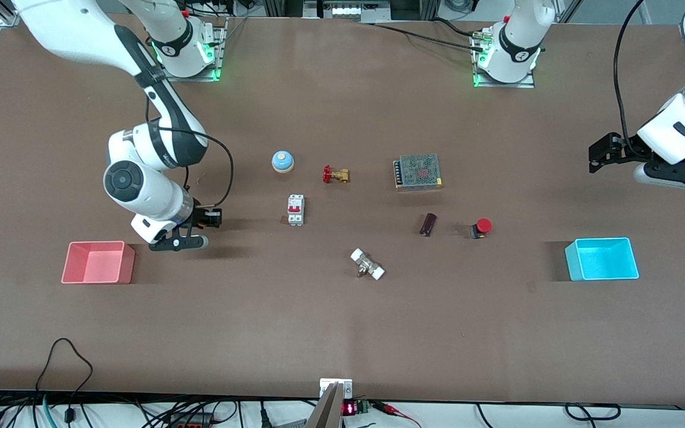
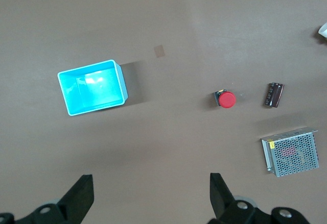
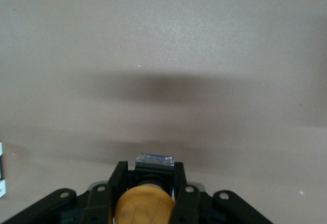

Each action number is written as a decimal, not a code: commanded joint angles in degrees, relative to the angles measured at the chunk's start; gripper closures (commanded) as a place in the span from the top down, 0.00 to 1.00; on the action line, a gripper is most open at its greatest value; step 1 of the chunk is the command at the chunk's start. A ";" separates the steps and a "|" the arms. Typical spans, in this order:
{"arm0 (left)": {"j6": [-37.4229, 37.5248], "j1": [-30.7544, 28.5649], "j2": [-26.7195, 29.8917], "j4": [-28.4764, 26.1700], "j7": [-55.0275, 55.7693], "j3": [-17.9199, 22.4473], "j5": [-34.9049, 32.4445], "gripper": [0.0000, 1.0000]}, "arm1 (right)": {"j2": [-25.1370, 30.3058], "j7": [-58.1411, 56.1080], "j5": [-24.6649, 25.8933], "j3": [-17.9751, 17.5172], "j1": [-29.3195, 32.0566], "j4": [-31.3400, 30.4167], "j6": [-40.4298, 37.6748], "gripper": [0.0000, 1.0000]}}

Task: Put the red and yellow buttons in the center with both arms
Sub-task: 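Carry the yellow button with the right gripper toward the table center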

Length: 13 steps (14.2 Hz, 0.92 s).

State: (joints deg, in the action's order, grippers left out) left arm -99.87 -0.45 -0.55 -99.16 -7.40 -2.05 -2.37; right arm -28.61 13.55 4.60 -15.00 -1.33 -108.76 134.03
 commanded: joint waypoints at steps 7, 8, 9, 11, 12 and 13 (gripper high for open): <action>1.61 -1.04 0.90 -0.16 -0.77 -0.68 0.70 1.00 | -2.42 0.86 2.26 -0.03 0.01 0.04 2.90 0.05; 1.61 -1.04 0.81 -0.16 -0.68 -0.68 0.70 1.00 | -2.42 0.86 2.26 -0.03 0.01 0.04 2.90 0.07; 1.53 -1.04 0.72 -0.16 -0.60 -0.68 0.70 1.00 | -2.42 0.86 2.26 -0.03 0.10 0.04 2.90 0.08; 1.52 -1.13 0.72 -0.16 -0.51 -0.77 0.88 1.00 | -2.59 0.86 2.26 -0.03 0.10 0.04 2.90 0.16; 1.52 -0.95 0.81 -0.16 -0.51 -0.85 0.88 1.00 | -2.68 0.86 2.26 -0.03 0.10 0.04 2.99 0.18; 1.44 -0.87 0.64 0.01 -0.51 -0.77 0.88 1.00 | -2.68 0.86 2.26 -0.03 0.10 0.04 2.99 0.21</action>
State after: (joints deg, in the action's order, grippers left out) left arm -99.02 -0.76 -0.54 -99.15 -7.39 -2.17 -2.36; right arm -31.09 13.55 5.91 -14.91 -1.33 -108.75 136.40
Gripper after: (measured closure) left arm 0.000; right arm 0.595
